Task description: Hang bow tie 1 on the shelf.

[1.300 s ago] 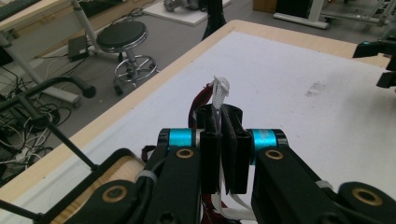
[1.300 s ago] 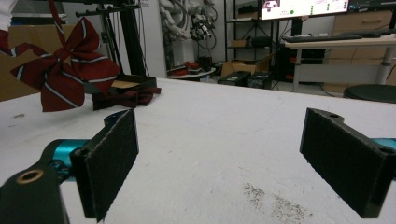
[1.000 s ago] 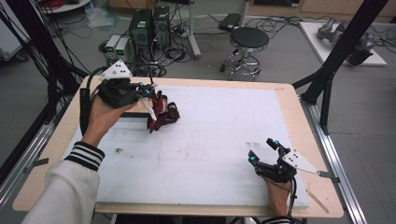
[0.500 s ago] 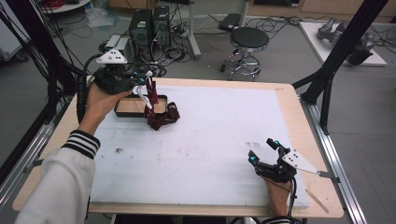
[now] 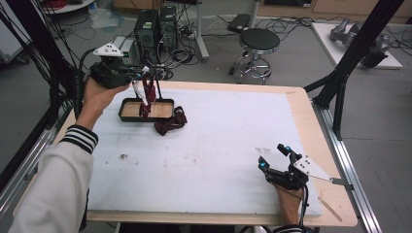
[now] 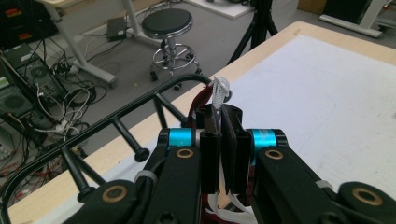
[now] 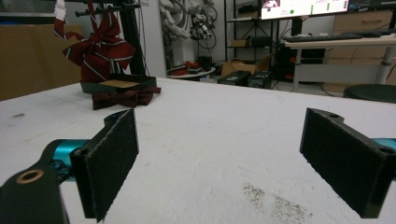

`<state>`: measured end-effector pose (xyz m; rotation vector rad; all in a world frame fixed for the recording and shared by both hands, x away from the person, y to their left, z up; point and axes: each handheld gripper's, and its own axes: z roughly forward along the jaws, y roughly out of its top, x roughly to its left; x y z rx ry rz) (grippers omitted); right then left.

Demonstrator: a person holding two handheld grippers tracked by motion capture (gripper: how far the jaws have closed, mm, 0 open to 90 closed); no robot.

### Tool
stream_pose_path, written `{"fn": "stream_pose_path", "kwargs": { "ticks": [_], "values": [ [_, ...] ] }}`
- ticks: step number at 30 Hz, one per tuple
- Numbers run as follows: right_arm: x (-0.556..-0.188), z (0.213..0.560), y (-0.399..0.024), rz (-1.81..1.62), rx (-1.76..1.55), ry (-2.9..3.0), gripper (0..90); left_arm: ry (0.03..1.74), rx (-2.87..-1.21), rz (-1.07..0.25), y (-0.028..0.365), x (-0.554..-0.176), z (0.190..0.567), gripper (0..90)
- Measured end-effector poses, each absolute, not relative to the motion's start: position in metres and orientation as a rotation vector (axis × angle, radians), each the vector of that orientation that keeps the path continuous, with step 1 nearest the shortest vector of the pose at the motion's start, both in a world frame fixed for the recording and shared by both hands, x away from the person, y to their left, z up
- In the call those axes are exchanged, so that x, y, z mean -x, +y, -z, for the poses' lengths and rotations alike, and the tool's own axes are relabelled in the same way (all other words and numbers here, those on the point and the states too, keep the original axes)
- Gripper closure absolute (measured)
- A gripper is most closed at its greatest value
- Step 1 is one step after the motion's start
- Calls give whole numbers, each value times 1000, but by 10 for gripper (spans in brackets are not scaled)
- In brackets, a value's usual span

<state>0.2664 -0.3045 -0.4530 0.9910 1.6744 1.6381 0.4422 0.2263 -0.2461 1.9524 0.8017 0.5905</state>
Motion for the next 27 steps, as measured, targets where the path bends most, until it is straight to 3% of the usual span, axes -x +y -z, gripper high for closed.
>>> {"fn": "stream_pose_path", "kwargs": {
  "ticks": [27],
  "values": [
    [-266,453,-304,-1635,-992,1674,107,853,-1964,-607,235,-487,250,860]
  ]
}}
